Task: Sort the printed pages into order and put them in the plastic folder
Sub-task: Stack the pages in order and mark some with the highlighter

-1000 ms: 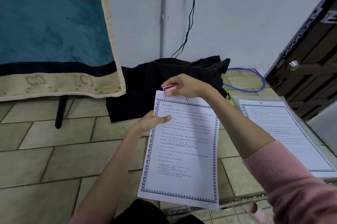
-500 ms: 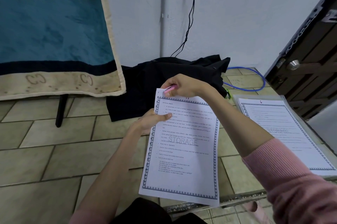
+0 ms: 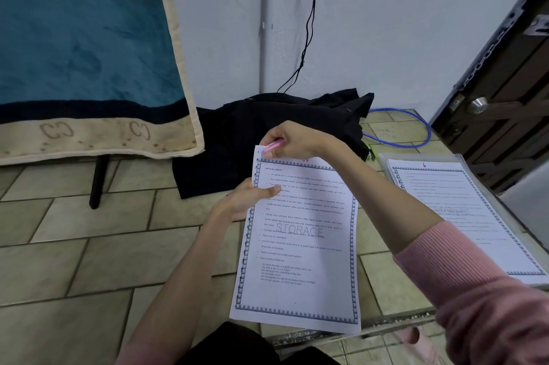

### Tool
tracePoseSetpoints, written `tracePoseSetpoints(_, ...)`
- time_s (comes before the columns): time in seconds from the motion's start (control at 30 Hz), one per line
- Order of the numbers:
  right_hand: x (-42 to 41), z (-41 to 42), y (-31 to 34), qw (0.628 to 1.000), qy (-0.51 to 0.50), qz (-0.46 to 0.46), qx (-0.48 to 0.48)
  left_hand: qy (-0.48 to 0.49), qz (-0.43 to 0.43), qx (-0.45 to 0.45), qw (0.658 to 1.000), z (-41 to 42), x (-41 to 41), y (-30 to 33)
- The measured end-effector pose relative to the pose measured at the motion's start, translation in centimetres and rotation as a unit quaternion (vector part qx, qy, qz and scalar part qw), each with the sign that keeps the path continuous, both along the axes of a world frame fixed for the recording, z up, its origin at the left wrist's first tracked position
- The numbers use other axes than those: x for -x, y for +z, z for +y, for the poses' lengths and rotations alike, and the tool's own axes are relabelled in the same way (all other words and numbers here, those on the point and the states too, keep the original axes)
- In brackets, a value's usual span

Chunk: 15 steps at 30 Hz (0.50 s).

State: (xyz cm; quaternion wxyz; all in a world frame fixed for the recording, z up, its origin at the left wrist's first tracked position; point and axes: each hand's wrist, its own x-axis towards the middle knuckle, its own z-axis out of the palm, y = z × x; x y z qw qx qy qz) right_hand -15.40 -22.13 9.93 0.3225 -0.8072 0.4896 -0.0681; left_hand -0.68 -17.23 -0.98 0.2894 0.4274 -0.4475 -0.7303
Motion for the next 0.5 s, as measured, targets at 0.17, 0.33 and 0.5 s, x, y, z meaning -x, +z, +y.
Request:
tracePoseSetpoints(0.17, -0.1, 0.0, -0.6, 1.000, -0.009, -0.002, 0.026, 0.006, 0.002, -0.002, 1.000, -0.1, 0.2, 0.2)
tracePoseSetpoints(0.33, -0.3, 0.0, -1.0, 0.998, -0.001, -0.022, 0.054, 0.020, 0.033, -0.010, 0.999, -0.1, 0.4, 0.2)
tracePoseSetpoints(0.5, -0.2, -0.1, -1.3, 0.999, 0.000, -0.022, 0.034, 0.020, 0.024, -0.008, 0.999, 0.0, 0.2, -0.1)
